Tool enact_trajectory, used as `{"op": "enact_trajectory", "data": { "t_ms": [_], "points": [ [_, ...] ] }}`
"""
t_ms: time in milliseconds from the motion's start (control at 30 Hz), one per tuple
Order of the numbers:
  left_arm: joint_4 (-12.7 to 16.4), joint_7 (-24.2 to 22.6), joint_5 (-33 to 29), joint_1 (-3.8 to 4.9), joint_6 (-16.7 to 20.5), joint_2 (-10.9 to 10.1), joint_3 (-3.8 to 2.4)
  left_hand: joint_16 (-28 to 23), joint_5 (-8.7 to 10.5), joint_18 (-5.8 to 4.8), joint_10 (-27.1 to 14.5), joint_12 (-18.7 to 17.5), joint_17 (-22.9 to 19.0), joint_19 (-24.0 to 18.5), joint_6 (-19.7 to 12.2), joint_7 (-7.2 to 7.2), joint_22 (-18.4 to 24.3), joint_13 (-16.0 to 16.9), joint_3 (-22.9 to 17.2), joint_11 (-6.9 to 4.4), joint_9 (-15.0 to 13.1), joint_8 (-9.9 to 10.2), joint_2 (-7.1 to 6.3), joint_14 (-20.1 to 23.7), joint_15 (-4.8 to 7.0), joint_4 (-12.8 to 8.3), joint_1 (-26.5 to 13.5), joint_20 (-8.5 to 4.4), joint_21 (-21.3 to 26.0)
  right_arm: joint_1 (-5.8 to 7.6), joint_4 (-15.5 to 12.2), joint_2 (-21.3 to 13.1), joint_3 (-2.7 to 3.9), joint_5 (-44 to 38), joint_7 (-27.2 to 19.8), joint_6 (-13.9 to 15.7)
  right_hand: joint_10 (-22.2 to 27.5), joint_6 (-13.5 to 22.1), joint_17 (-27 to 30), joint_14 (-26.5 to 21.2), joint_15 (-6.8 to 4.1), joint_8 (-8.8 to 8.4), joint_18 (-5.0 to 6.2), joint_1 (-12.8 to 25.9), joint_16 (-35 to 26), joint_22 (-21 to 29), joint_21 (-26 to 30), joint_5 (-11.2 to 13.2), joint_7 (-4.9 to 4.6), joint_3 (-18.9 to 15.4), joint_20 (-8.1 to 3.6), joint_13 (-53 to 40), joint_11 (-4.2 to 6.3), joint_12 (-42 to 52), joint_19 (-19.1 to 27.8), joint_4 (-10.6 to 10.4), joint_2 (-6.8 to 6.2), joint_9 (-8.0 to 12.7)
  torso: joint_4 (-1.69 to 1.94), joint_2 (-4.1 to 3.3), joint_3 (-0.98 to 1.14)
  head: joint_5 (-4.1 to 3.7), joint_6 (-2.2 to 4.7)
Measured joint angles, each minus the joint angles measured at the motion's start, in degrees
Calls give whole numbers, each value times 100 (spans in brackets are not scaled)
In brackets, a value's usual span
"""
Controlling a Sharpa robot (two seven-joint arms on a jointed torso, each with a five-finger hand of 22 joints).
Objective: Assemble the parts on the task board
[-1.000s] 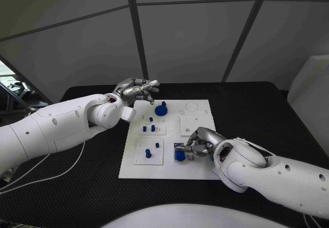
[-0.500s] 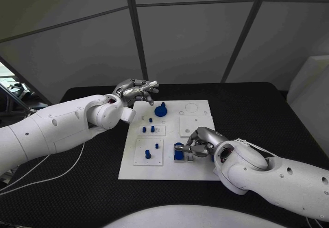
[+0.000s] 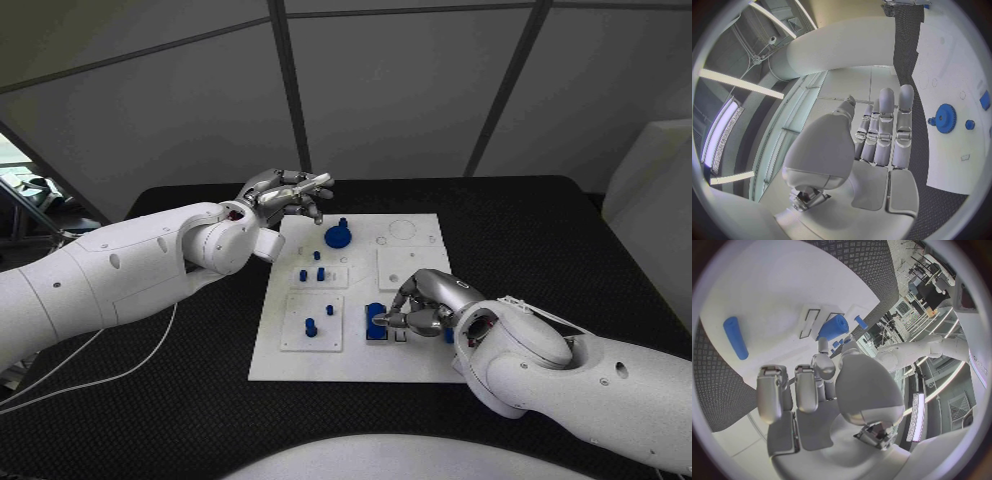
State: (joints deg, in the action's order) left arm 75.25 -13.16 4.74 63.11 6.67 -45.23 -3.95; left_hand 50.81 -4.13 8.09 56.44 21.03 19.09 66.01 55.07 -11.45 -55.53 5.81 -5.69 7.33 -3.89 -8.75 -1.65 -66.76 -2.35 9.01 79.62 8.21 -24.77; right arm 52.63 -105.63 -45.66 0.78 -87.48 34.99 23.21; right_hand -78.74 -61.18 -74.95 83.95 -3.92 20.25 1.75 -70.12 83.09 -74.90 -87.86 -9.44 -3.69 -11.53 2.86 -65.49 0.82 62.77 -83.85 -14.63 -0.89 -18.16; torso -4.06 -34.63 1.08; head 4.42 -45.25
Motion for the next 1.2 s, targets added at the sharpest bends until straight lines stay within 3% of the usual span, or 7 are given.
{"op": "enact_trajectory", "data": {
  "t_ms": [867, 1000, 1100, 1200],
  "points": [
    [-2, 13, 0, 0, 0, -9, 0, 0, 0, 0, -21, 22, -6, 0, 0, 0, 4, 0, 0, 21, 0, 0, 0, 0, 0, 0, 0, 0, 0, -1, 264, 161, -1, -214, 37, -314, -60, -20, 2, 8, -8, 54, 0, -499, 23, 0, 0, -75, 20, 33, -21, -187, 20, 129, -21, 223, 153, -92, 10, -4, -2, 25, -49],
    [-2, 15, 0, 0, 0, -15, 0, 0, 0, 0, -21, 22, -6, 0, 0, 0, 4, 0, 0, 21, 0, 0, 0, 0, 0, 0, 0, 0, 0, -2, 213, 95, -1, -248, 31, -236, -61, -20, 2, 8, -8, 54, 0, -505, 23, 0, 0, -256, 21, -9, -21, -187, 19, 130, -21, 182, 159, -101, 7, -4, 1, 25, -47],
    [-2, 15, 0, 0, 1, -18, 0, 0, 0, 0, -20, 22, -6, 0, 0, 0, 4, 0, 0, 21, 0, 0, 0, 0, 0, 0, 0, 0, 0, -2, 113, -19, -3, -249, -12, -56, -143, 38, 2, 8, -8, 31, 0, -505, 23, 0, 0, -650, 14, -47, -21, -318, -18, 253, -21, 144, 160, -101, 3, -4, 3, 21, -37],
    [0, 17, 0, 0, 1, -26, 0, 0, 0, 0, -41, 22, -6, 0, -22, -21, 4, 0, 0, 0, 0, 0, 24, 0, 0, 0, 24, 0, 0, -2, -36, -268, -2, -235, -84, 186, -163, 60, 2, 8, -8, -15, 0, -505, 23, 0, 1, -799, -8, -67, -21, -395, 0, 329, -21, 143, 160, -92, 2, -5, 3, 5, -26]
  ]
}}
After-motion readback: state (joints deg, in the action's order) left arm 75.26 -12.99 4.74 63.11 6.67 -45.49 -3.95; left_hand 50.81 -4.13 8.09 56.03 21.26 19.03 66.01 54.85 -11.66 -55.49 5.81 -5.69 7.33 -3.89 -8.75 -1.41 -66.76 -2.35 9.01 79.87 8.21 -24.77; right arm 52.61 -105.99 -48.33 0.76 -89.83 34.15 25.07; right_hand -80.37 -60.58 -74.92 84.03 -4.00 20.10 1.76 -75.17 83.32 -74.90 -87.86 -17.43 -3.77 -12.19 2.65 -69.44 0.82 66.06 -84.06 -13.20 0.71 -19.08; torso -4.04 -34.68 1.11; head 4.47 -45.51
